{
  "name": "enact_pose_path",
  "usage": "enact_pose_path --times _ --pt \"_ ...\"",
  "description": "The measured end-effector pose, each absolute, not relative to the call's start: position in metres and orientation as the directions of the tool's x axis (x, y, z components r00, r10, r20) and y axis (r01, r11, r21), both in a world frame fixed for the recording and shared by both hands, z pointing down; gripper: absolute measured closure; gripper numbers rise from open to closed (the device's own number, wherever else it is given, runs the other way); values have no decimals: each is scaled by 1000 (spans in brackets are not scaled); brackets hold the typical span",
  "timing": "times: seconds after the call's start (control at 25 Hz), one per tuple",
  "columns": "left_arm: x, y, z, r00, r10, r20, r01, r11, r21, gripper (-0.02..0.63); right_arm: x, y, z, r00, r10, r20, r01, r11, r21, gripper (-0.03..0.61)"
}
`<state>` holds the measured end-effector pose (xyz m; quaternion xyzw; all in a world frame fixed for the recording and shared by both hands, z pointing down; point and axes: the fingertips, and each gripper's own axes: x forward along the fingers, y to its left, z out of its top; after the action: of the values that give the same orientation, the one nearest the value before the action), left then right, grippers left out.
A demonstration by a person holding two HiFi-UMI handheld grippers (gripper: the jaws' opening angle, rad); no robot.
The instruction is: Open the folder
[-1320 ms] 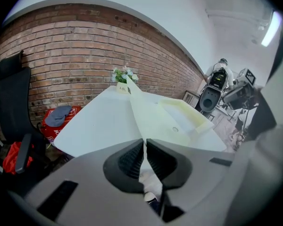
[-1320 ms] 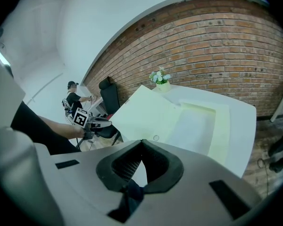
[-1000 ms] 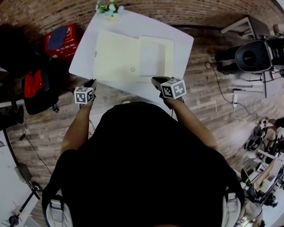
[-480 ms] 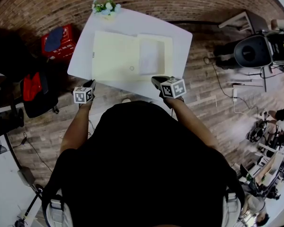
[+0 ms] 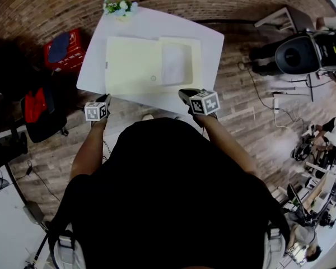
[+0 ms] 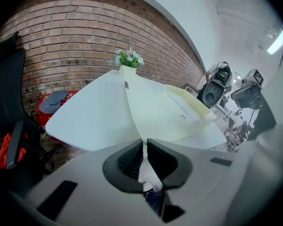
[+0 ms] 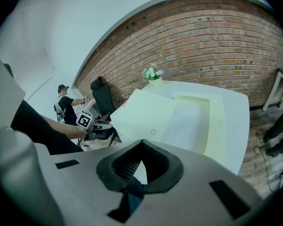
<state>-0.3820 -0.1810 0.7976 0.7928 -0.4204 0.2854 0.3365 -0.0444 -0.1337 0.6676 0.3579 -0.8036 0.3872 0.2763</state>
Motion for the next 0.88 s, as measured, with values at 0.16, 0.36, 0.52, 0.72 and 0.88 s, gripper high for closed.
enact_pose_path --times 0.16,0.36,0.52,0.72,0.88 --pt "-384 -181 805 480 -460 747 -857 -426 289 581 -44 -128 664 -584 -368 723 -795 437 -421 555" --pt "-387 -180 809 483 -448 752 -854 -432 291 581 -44 -119 666 -577 -377 724 -804 418 -423 555" --pt "-388 -181 812 482 -437 759 -853 -432 293 580 -43 -111 671 -569 -386 726 -812 401 -424 554" --pt "-389 -182 811 489 -430 759 -850 -429 305 577 -44 -104 671 -568 -396 722 -816 385 -431 555" --pt "-389 -183 809 497 -434 751 -847 -431 311 566 -42 -100 672 -559 -404 724 -822 379 -424 555"
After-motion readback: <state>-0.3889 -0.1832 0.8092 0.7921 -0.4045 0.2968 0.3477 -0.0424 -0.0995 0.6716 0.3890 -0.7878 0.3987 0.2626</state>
